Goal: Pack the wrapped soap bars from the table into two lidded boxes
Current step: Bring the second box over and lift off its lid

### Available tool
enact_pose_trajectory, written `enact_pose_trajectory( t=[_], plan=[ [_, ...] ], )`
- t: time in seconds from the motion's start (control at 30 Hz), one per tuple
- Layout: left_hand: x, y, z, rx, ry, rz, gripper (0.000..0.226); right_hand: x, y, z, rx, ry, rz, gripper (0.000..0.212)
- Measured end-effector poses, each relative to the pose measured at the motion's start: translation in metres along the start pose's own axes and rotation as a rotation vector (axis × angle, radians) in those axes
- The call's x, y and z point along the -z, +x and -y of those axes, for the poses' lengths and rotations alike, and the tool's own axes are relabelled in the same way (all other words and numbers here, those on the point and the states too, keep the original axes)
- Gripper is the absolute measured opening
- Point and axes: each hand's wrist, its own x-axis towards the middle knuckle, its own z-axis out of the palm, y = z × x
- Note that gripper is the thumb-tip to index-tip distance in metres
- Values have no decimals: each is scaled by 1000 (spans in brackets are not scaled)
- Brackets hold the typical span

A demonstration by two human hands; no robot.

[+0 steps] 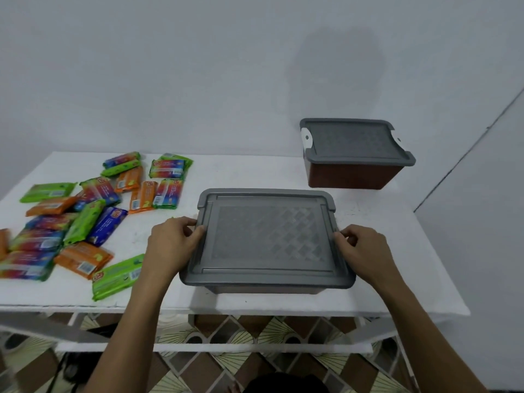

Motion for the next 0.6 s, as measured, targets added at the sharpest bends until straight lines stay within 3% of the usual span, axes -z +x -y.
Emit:
enact_pose_trajectory(
  t=[0.1, 0.3, 0.5, 0.6],
  plan=[
    [17, 0, -4, 24, -207, -35, 29, 18, -2, 10, 0, 145, -33, 21],
    [55, 12, -21, -76, -781, -176, 13, 61, 2, 42, -54, 712, -45, 12],
    [75, 48, -39, -34, -1180, 85, 28, 82, 35, 62, -127, 1256, -4, 26],
    [74, 73, -51, -107, -1097, 152, 21, 87, 61, 57, -9, 1091, -96, 17]
  ],
)
